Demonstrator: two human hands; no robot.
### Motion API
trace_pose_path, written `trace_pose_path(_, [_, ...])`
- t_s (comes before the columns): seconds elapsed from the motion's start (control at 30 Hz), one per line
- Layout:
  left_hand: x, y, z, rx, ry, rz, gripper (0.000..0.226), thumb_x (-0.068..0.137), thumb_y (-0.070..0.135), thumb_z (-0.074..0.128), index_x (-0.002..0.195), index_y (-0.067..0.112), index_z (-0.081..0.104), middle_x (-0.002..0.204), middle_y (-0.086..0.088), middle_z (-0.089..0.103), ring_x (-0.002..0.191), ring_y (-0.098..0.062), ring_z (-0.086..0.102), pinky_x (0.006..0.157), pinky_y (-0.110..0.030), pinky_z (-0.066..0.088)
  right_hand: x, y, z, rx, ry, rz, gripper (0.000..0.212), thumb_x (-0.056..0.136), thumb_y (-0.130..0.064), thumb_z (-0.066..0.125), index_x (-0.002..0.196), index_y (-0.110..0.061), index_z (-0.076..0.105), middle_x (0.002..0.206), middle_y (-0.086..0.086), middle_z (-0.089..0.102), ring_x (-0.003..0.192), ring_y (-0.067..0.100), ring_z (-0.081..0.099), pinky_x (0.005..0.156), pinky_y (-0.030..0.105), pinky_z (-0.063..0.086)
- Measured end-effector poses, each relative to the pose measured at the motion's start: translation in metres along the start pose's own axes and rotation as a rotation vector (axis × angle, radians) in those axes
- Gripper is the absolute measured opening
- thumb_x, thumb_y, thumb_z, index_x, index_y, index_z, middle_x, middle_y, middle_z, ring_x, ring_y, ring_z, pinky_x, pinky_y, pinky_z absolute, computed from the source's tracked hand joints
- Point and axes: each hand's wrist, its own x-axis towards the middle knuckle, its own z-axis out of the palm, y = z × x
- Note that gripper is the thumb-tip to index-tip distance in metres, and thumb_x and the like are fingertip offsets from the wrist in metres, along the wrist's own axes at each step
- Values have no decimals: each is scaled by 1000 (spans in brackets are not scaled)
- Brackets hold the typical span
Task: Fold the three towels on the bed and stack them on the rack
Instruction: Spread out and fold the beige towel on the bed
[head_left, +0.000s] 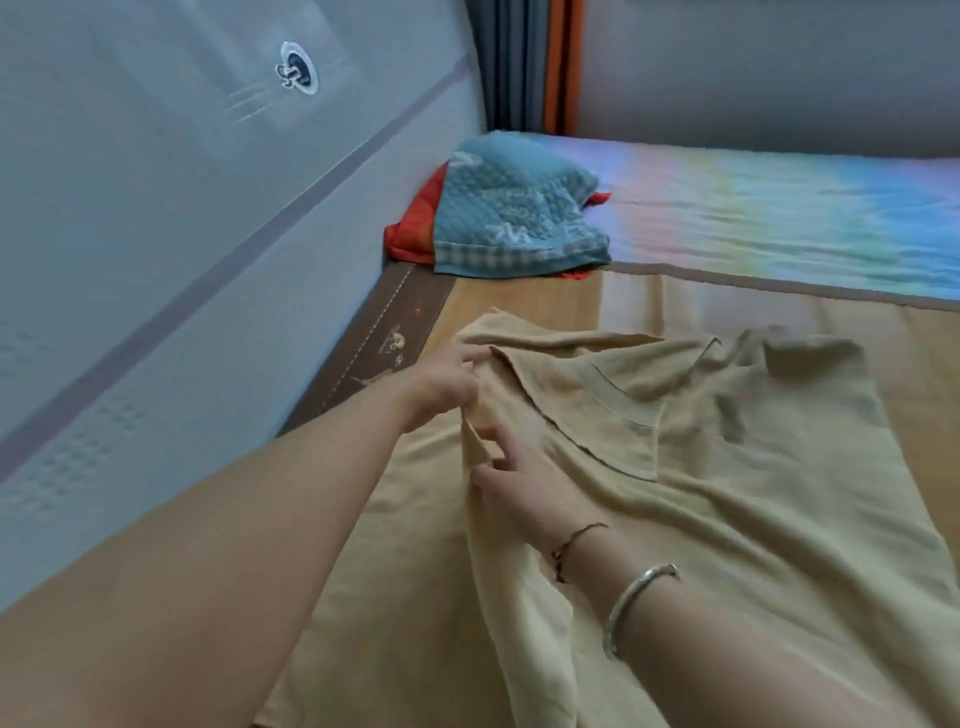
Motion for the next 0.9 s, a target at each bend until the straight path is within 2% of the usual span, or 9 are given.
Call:
trace_pose_path(0.13, [1, -55, -22, 29, 14, -50, 76, 76, -19, 44, 144, 15, 40, 151, -5, 36, 138, -19, 35, 100, -23, 38, 27, 21, 58, 11, -28, -11, 46, 91, -8, 41, 130, -31, 45, 85, 2, 60, 70, 15, 55, 67, 28, 48])
trace_pose_path(0.27, [5, -70, -42, -20, 88, 16, 72, 78, -20, 41, 143, 11, 42, 142, -5, 47, 133, -17, 43, 102, -20, 39, 50, 26, 95, 81, 24, -121, 48, 93, -11, 42, 135, -35, 41, 97, 7, 61, 75, 15, 56, 70, 27, 45])
trace_pose_path(0.37, [2, -96, -55, 62, 103, 5, 47, 82, -15, 46, 117, 12, 63, 112, 0, 58, 110, -12, 51, 78, -12, 43, 66, 24, 119, 160, -146, -10, 57, 96, -5, 43, 142, -36, 29, 96, 14, 66, 72, 20, 62, 61, 21, 50])
trace_pose_path(0.43, [-4, -129, -57, 143, 144, -80, 36, 83, -7, 54, 101, 24, 63, 105, 2, 60, 105, -15, 53, 75, -17, 41, 78, 32, 133, 154, -338, 123, 67, 95, 1, 42, 149, -30, 17, 118, 11, 62, 96, 20, 62, 73, 27, 52])
trace_pose_path(0.53, [-29, -178, -53, 239, 310, -282, 31, 87, 9, 58, 117, 16, 60, 126, -5, 57, 106, -19, 54, 79, -24, 39, 75, 54, 127, 83, -289, 163, 59, 90, 9, 33, 143, -18, 33, 130, 8, 56, 119, 21, 54, 90, 33, 48])
trace_pose_path(0.6, [-54, -199, -42, 272, 336, -363, 21, 88, 20, 61, 107, 13, 60, 116, -5, 59, 96, -17, 53, 76, -27, 40, 65, 69, 113, 52, -160, 131, 49, 85, 11, 31, 121, -17, 51, 116, 5, 62, 109, 19, 59, 83, 32, 50])
trace_pose_path(0.7, [-85, -215, -14, 263, 264, -461, 30, 84, 33, 65, 101, 11, 56, 106, -4, 60, 92, -19, 57, 79, -34, 50, 44, 86, 93, -94, -88, 102, 39, 81, 9, 33, 95, -19, 58, 95, 1, 66, 89, 17, 64, 69, 26, 48])
trace_pose_path(0.83, [-107, -220, 17, 306, 125, -629, 63, 76, 35, 70, 126, 7, 44, 121, -9, 54, 106, -26, 57, 75, -32, 46, 17, 94, 94, -223, -235, 120, 30, 83, 2, 38, 94, -16, 60, 90, 2, 68, 74, 12, 67, 66, 28, 51])
trace_pose_path(0.9, [-116, -223, 25, 298, 95, -659, 61, 77, 32, 68, 130, 10, 48, 124, -9, 56, 108, -26, 59, 81, -33, 50, 7, 96, 106, -252, -270, 107, 28, 85, -2, 39, 94, -17, 59, 93, 2, 68, 78, 12, 68, 74, 32, 54])
